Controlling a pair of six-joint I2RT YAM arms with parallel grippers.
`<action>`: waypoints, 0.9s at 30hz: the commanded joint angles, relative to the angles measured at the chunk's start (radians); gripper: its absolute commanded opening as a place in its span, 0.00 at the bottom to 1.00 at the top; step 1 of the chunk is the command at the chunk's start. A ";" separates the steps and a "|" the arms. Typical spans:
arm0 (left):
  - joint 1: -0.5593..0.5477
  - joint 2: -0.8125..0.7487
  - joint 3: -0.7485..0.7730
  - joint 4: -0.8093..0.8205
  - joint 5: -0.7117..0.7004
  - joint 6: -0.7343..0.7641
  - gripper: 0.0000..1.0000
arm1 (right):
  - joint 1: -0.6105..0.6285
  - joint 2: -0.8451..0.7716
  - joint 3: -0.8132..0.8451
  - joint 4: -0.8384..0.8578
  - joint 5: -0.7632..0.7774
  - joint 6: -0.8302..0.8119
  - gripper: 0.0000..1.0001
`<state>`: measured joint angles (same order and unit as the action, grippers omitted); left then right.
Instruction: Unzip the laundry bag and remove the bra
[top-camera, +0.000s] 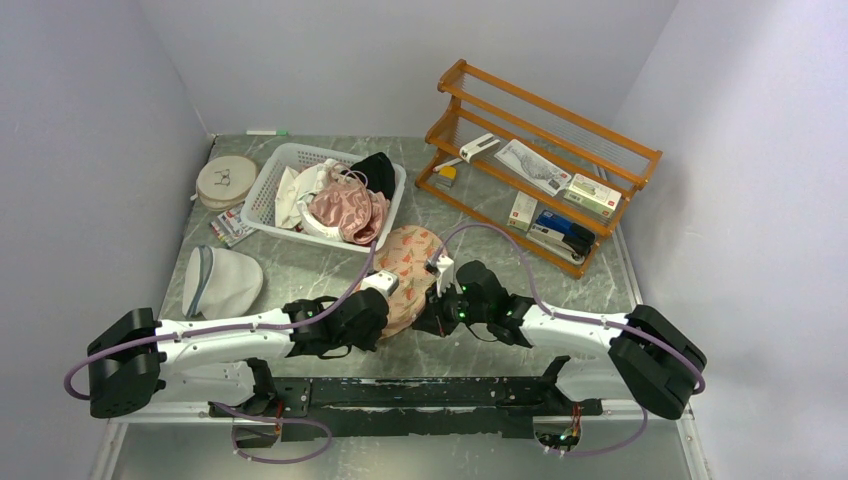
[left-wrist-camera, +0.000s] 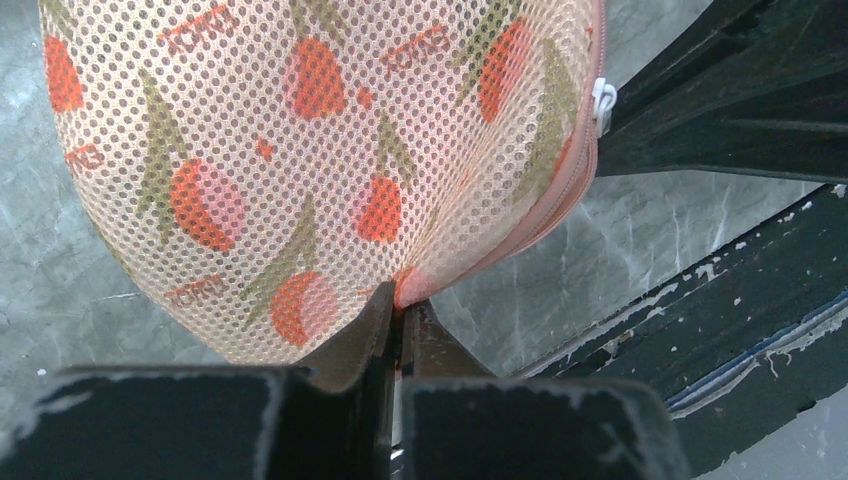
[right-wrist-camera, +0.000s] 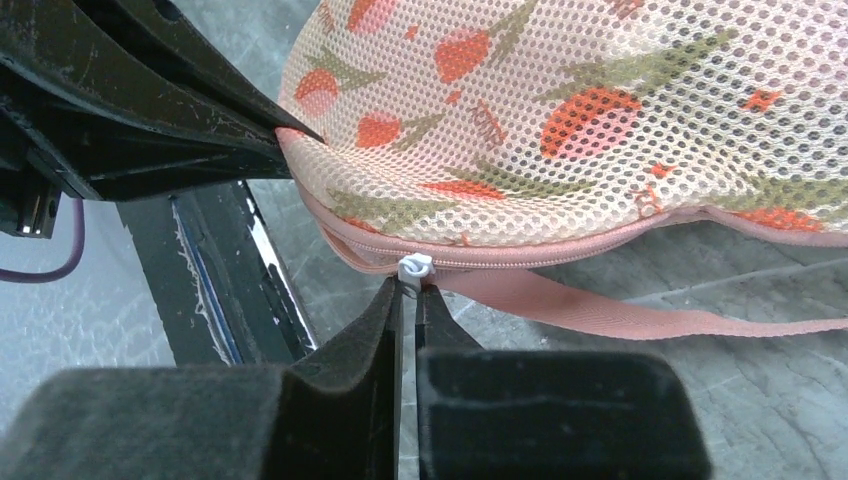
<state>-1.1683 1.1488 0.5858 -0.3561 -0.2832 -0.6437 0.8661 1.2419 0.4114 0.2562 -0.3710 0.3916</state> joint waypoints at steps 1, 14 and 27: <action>0.002 0.000 0.006 -0.016 0.028 0.020 0.21 | 0.004 0.020 0.026 0.007 -0.030 -0.028 0.00; -0.044 0.084 0.116 0.048 -0.005 0.057 0.69 | 0.005 0.039 0.023 0.045 -0.071 0.014 0.00; -0.044 0.123 0.081 0.113 -0.050 0.008 0.16 | 0.004 0.037 -0.021 0.121 -0.027 0.164 0.14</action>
<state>-1.2079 1.2995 0.6838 -0.3004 -0.3222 -0.6231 0.8661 1.2930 0.4160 0.3222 -0.4252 0.4896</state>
